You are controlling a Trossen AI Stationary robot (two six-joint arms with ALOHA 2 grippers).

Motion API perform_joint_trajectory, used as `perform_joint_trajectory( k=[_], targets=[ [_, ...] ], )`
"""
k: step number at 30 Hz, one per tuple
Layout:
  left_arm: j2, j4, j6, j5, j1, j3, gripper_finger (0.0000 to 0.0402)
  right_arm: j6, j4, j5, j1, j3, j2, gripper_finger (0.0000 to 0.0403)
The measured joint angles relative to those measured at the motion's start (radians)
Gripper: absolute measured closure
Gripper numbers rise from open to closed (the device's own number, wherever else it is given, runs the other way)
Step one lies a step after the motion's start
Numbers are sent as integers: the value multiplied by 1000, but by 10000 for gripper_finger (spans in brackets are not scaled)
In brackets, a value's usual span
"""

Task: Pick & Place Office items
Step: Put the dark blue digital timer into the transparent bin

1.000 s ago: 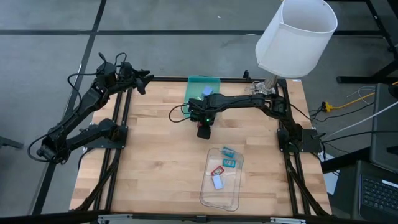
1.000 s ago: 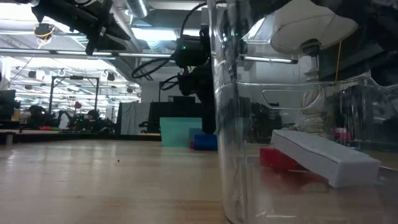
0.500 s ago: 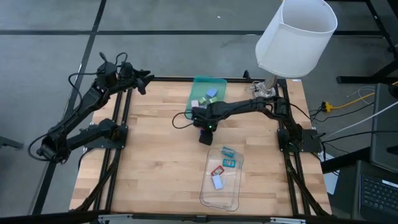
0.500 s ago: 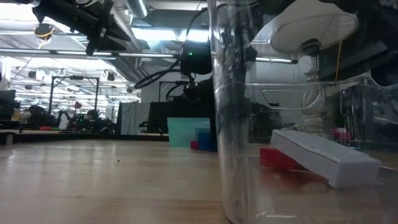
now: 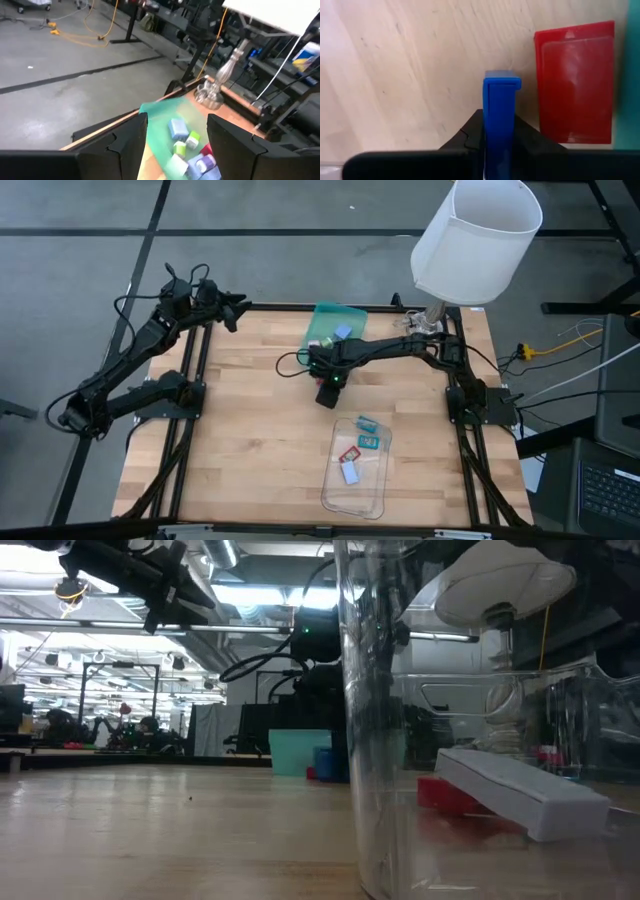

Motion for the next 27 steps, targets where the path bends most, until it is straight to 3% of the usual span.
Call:
perform_joint_trajectory(
  k=[8, 13, 17, 23, 27],
  targets=[
    [0, 143, -51, 0, -25, 0, 199, 3, -8, -122, -5, 207, -28, 360],
    [-1, 172, -68, -1, -25, 1, 199, -5, -27, -133, -7, 337, -78, 360],
    [1, 171, -63, -1, -25, 1, 199, -50, -147, -115, -6, 423, -139, 360],
    [1, 165, -55, -1, -25, 1, 199, -112, -372, -69, 11, 451, -218, 360],
    [1, 161, -52, -1, -25, 1, 199, -128, -481, -56, 45, 400, -280, 360]
  ],
)
